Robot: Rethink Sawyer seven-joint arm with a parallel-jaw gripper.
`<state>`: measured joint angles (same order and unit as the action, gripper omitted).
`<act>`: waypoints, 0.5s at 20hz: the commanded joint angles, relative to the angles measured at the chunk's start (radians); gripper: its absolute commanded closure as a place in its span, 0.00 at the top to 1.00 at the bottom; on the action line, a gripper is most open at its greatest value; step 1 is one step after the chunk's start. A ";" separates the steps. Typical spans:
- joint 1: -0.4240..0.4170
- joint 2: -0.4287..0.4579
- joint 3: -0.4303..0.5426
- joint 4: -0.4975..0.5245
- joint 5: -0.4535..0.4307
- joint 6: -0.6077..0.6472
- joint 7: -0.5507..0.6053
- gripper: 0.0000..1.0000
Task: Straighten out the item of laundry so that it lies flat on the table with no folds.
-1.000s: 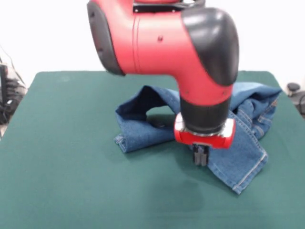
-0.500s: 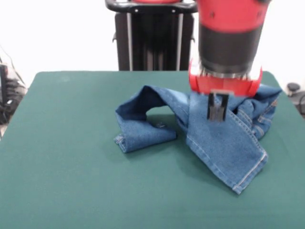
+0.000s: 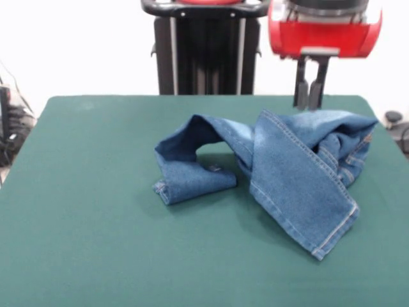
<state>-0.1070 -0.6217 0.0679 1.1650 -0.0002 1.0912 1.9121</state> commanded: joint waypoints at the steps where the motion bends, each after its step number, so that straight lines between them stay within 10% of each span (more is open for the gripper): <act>1: 0.037 -0.046 0.040 0.249 0.033 0.028 0.086 0.00; 10: 0.035 -0.161 0.045 0.475 0.029 -0.165 0.053 0.00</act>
<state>-0.1024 -0.7585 0.0677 1.3579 0.0167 1.0519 1.9121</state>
